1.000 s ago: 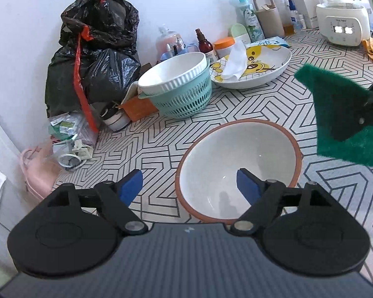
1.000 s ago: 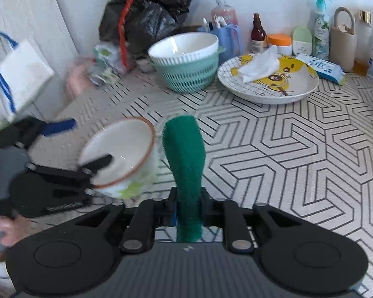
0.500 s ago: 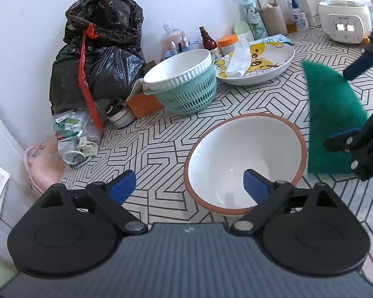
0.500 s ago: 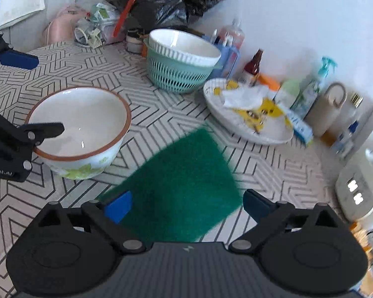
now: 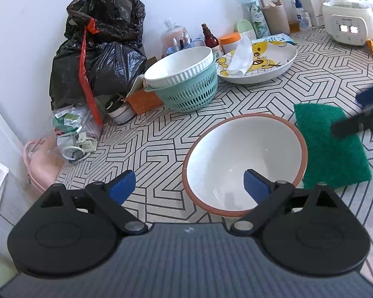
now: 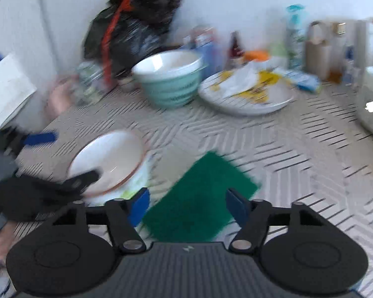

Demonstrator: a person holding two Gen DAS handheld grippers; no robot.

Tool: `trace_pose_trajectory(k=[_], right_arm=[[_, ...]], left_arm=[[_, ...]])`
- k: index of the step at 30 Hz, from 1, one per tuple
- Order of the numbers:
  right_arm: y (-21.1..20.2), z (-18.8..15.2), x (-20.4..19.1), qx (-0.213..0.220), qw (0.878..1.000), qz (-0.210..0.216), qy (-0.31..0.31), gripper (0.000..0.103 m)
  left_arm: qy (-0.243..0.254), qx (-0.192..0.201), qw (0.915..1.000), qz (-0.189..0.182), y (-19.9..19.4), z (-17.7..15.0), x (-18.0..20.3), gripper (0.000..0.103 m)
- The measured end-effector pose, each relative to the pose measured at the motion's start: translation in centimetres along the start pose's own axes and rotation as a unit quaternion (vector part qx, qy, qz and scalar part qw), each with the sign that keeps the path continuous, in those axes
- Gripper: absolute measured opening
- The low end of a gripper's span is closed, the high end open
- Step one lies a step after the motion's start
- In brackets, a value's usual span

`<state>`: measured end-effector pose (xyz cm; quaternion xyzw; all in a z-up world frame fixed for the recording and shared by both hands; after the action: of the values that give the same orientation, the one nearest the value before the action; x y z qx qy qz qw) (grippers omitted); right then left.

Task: Clean bowl

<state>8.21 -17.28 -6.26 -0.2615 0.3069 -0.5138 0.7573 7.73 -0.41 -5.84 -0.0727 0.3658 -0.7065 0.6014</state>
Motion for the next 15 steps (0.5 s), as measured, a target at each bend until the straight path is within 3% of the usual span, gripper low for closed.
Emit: trace_pose_trajectory(k=[3, 12, 15], right_arm=[[1.6, -1.0, -0.6, -0.031, 0.999, -0.005, -0.032, 0.058], [1.7, -1.2, 1.2, -0.062, 0.990, -0.035, -0.125, 0.059], [2.0, -0.8, 1.5, -0.068, 0.985, -0.042, -0.152, 0.070]], left_arm=[[0.005, 0.002, 1.0000, 0.004, -0.1, 0.0, 0.3, 0.096], [0.004, 0.003, 1.0000, 0.007, -0.4, 0.0, 0.3, 0.098], [0.002, 0.001, 1.0000, 0.009, -0.5, 0.0, 0.3, 0.102]])
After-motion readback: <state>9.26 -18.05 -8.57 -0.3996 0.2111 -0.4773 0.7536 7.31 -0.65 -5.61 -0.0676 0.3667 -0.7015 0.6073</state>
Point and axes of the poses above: each gripper's, at about its wrist camera, not at the fingertips, and y roughly the way its jaws point, x to its right, z to its top, the point moved 7 cm from there along y, roughly the way its jaws point, and after that the axes turned 7 degrees about -z, right-handed, at the moved point
